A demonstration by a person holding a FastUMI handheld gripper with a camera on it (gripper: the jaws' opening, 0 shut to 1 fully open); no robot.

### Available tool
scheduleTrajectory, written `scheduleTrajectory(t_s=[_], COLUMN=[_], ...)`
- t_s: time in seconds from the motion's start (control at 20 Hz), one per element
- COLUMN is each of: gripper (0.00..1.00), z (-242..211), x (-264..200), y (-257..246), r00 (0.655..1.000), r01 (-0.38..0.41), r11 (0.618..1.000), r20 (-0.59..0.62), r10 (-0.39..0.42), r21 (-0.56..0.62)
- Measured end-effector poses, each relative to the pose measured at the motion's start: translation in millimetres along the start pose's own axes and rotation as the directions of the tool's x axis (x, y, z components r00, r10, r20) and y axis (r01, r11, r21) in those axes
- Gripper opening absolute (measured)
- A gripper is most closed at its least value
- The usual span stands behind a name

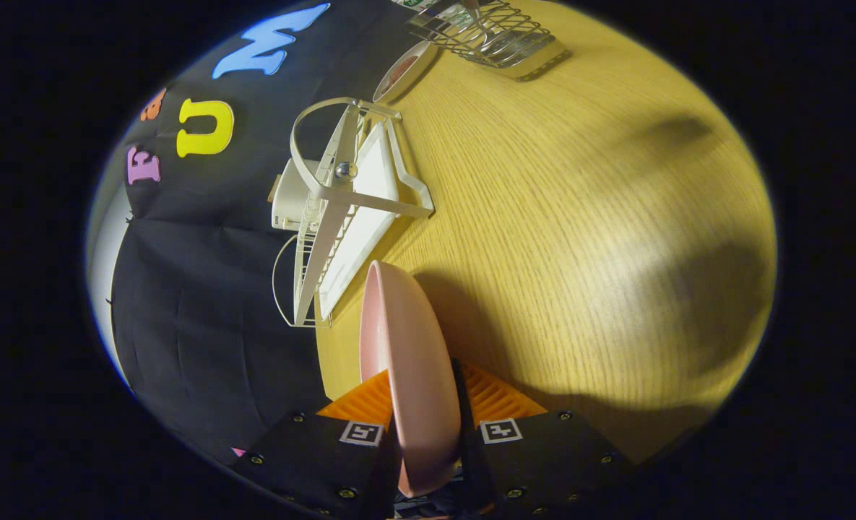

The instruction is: Take the plate from the dish rack, then take the spoon from the basket and place it into the plate.

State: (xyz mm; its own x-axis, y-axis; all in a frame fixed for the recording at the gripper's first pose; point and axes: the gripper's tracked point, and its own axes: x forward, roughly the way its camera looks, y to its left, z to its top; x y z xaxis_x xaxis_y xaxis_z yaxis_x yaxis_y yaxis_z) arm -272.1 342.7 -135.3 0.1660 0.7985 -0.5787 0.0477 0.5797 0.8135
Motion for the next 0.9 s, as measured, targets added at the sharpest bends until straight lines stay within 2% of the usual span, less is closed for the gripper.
scheduleTrajectory(t_s=[0.3, 0.45, 0.55, 0.7, 0.9], gripper=[0.34, 0.43, 0.44, 0.43, 0.43], z=[15.6, 18.4, 33.9, 77.7, 151.9], x=[-20.8, -31.7, -39.6, -68.1, -113.9], y=[-18.4, -24.6, -20.8, -10.7, -1.5], r00=[0.998, 0.997, 0.989, 0.952, 0.829], r01=[0.032, 0.069, 0.103, 0.168, 0.27], r11=[0.999, 0.997, 0.991, 0.977, 0.954], r20=[0.046, 0.044, 0.11, 0.281, 0.536], r10=[-0.031, -0.068, -0.094, -0.126, -0.16], r21=[-0.021, -0.039, -0.082, -0.133, -0.133])
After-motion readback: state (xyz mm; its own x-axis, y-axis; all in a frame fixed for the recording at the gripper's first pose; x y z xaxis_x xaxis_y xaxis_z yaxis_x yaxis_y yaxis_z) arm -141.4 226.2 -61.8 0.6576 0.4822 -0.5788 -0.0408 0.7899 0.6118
